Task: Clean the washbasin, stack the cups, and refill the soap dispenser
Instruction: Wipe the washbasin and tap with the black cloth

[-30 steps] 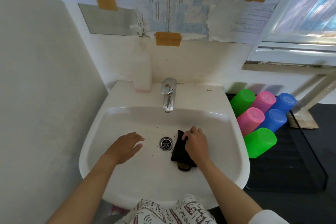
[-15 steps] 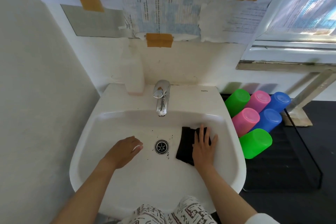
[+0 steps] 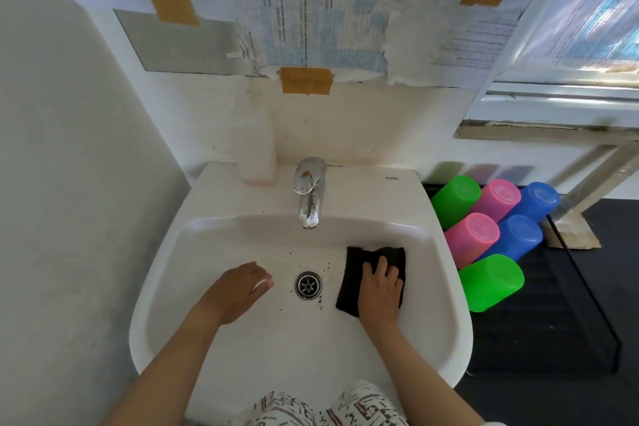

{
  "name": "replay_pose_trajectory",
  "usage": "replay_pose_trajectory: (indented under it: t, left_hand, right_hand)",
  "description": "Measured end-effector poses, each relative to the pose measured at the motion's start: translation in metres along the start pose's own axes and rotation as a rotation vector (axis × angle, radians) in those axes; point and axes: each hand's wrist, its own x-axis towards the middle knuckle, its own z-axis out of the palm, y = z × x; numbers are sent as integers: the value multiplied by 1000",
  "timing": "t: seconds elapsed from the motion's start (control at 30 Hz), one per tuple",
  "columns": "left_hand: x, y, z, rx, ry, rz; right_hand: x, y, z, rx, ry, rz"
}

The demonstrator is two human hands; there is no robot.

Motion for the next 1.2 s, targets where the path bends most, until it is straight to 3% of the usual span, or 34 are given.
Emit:
replay_pose_trajectory:
  t: [0.2, 0.37, 0.47, 0.53, 0.6, 0.7, 0.77, 0.83, 0.97, 1.07, 1.13, 1.2]
  left_hand:
    - [-3, -7, 2, -17, 9, -20]
    - [-9, -14, 7, -27, -14, -47]
    - [-11, -18, 9, -62, -17, -60]
    - [-15, -16, 5, -86, -19, -51]
    - [-17, -17, 2, -105, -16, -54]
    - [-15, -19, 2, -103, -2, -54]
    - [-14, -17, 4, -95, -3, -46]
    - [-14, -16, 7, -91, -4, -50]
    - [-11, -14, 14, -56, -44, -39]
    - [-12, -12, 14, -46, -53, -43]
    - [-13, -11, 13, -46, -48, -39]
    - [-15, -12, 12, -60, -31, -35]
  right_hand:
    - [16, -23, 13, 70, -220, -67]
    - [21, -35, 13, 136, -328, -354]
    - [20, -47, 14, 263, -420, -359]
    - [23, -49, 9, 494, -469, -268]
    - [26, -45, -1, 726, -410, -129]
    - [26, -25, -9, 910, -125, 41]
    - [27, -7, -7, 786, 107, 106]
    - [27, 6, 0, 461, 205, 90]
    - [11, -4, 9, 125, -29, -65]
    - [-5, -23, 23, 149, -225, -157]
    - [-7, -30, 13, 160, -214, -193]
    - [3, -30, 4, 300, -198, -67]
